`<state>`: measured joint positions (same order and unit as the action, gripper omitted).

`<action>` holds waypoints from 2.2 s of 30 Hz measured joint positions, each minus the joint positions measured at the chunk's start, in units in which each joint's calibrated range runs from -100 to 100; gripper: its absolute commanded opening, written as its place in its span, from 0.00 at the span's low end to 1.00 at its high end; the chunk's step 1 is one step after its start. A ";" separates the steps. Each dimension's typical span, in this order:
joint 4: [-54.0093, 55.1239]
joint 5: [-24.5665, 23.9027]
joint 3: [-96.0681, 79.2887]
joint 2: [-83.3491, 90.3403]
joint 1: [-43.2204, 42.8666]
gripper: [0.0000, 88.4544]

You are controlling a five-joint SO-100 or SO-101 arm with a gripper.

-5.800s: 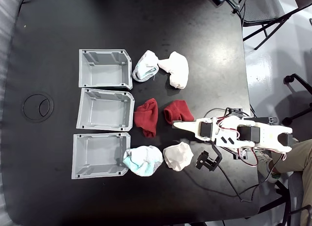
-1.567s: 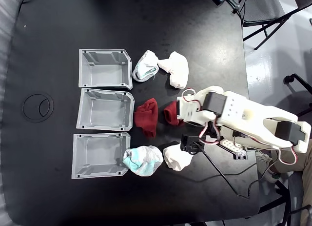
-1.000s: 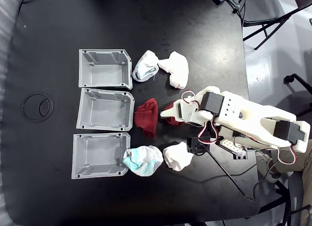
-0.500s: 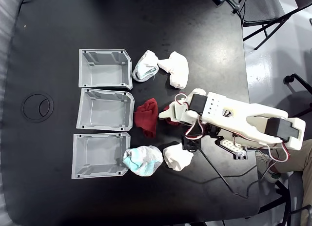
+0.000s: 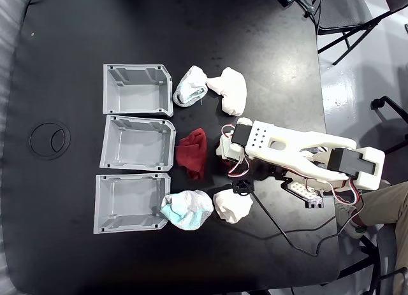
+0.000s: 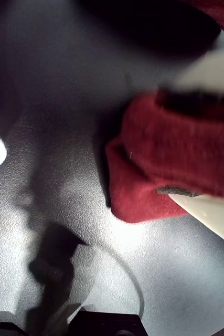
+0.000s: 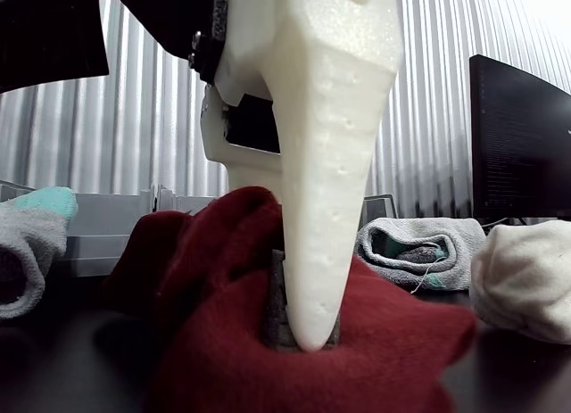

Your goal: Put the sock in the container

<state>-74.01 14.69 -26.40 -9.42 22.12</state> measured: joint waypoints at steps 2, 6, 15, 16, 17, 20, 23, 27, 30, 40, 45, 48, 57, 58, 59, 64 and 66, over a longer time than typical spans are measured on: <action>0.00 0.00 0.00 0.08 -0.11 0.02; 0.00 0.00 0.00 2.43 0.00 0.01; 0.00 0.16 2.16 18.84 -5.19 0.01; 0.00 0.00 3.78 20.59 -6.56 0.01; 0.00 0.00 5.50 21.93 -8.15 0.01; -0.42 -0.10 11.80 22.94 -13.23 0.01; 0.25 -0.10 19.91 20.59 -16.08 0.01; 0.42 -0.10 32.43 12.56 -19.26 0.01; 0.42 -0.10 42.97 5.69 -20.32 0.01; 0.42 -0.05 79.55 -16.49 -30.90 0.01; 0.42 -0.05 95.05 -27.54 -30.90 0.01; 0.42 -0.05 103.06 -33.91 -30.79 0.01; 0.42 -0.05 111.89 -44.04 -29.74 0.02; 0.42 -0.05 111.89 -44.37 -29.74 0.02; 0.42 -0.05 111.89 -44.45 -29.74 0.03; 0.34 -0.31 112.16 -44.45 -30.16 0.20; 0.34 -0.73 112.16 -44.45 -30.16 0.25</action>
<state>-73.68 13.96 85.77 -53.87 -8.04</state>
